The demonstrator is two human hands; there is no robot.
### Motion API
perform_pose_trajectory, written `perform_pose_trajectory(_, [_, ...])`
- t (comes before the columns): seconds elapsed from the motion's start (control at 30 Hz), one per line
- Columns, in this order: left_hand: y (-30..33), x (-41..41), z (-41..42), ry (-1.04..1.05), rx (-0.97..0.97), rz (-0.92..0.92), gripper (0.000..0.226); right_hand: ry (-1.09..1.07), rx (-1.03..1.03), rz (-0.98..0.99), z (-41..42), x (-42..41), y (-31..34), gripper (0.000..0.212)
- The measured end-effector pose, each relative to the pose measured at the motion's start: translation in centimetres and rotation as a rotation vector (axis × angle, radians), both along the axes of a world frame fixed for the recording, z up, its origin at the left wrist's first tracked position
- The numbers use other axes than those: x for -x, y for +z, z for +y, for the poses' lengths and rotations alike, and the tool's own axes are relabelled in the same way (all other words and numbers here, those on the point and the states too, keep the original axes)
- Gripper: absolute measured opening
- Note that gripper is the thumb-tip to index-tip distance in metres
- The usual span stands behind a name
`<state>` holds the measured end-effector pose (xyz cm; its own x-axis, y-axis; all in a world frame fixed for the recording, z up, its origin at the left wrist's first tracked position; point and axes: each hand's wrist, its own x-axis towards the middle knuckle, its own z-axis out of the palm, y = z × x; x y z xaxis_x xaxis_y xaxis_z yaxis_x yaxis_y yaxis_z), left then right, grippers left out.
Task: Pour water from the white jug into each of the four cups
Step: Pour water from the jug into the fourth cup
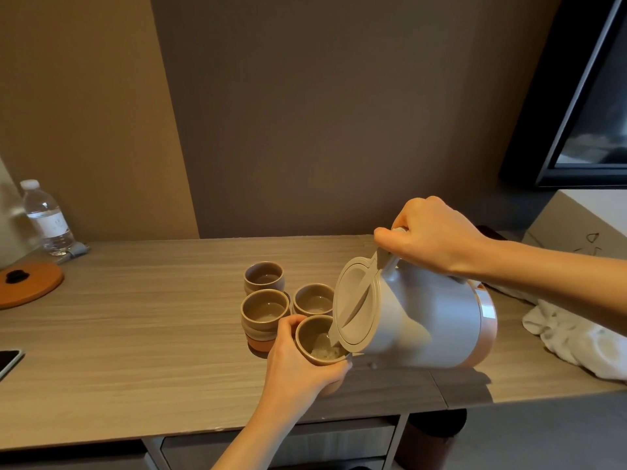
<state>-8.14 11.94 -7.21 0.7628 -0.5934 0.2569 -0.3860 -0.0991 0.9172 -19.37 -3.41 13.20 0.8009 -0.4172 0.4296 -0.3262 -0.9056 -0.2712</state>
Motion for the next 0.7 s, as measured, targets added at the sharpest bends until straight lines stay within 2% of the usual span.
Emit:
perform_pose_trajectory(0.33, [0.6,0.0,0.4,-0.004,0.007,-0.003,0.086,-0.011,-0.037,-0.050,-0.8,0.4,-0.5,0.048])
perform_pose_trajectory(0.5, [1.7,-0.1,0.9,-0.014,0.038,-0.003,0.086,-0.048,-0.167,-0.124,-2.0,0.9,-0.6,0.053])
perform_pose_trajectory(0.7, [3.1,-0.5,0.8,0.006,0.034,0.006,0.087,-0.061,-0.401,-0.267,-3.3,2.1,-1.0,0.049])
